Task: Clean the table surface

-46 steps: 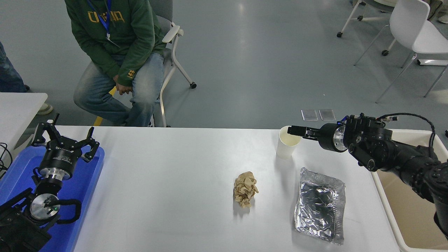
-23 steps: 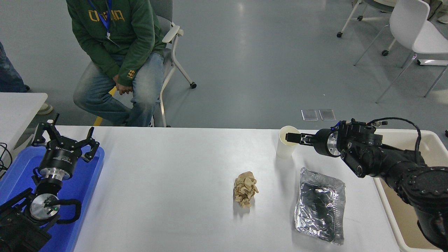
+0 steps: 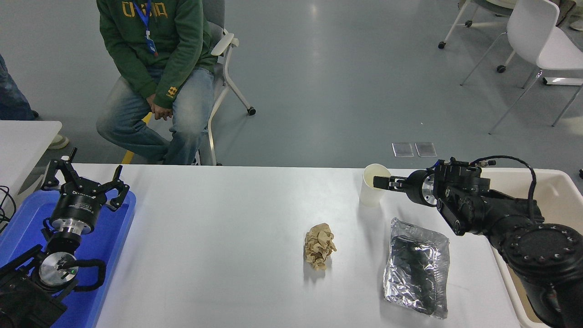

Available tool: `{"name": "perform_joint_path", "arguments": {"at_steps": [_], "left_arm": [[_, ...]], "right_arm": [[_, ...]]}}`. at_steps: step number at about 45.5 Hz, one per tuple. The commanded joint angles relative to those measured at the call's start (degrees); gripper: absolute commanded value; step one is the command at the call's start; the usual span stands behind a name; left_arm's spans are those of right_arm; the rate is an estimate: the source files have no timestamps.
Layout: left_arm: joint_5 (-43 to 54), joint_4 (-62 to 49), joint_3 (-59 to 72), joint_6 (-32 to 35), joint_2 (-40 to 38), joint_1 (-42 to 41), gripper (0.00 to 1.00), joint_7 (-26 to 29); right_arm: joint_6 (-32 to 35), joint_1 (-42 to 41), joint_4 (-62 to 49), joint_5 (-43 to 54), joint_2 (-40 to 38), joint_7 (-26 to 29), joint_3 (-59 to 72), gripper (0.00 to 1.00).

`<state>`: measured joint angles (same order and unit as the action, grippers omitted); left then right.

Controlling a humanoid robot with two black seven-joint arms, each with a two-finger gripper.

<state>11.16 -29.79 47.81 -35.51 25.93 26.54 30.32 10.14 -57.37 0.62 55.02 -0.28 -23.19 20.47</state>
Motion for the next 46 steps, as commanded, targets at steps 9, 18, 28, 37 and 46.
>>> {"name": "perform_joint_path", "arguments": {"at_steps": [9,18,28,37,46], "left_arm": [[0.0,0.0,0.0,0.0,0.0,0.0,1.0,0.0],[0.0,0.0,0.0,0.0,0.0,0.0,1.0,0.0],[0.0,0.0,0.0,0.0,0.0,0.0,1.0,0.0],[0.0,0.0,0.0,0.0,0.0,0.0,1.0,0.0],[0.0,0.0,0.0,0.0,0.0,0.0,1.0,0.0]], "right_arm": [[0.3,0.2,-0.6,0.0,0.3,3.2,1.6,0.87],[0.2,0.2,-0.7,-0.1,0.3,3.3,3.1,0.87],[0.3,0.2,-0.6,-0.1,0.3,3.9,3.1,0.86],[0.3,0.2,-0.5,-0.2,0.3,3.9,3.1,0.83],[0.8,0.1,0.1,-0.4,0.3,3.8,3.1,0.72]]}}
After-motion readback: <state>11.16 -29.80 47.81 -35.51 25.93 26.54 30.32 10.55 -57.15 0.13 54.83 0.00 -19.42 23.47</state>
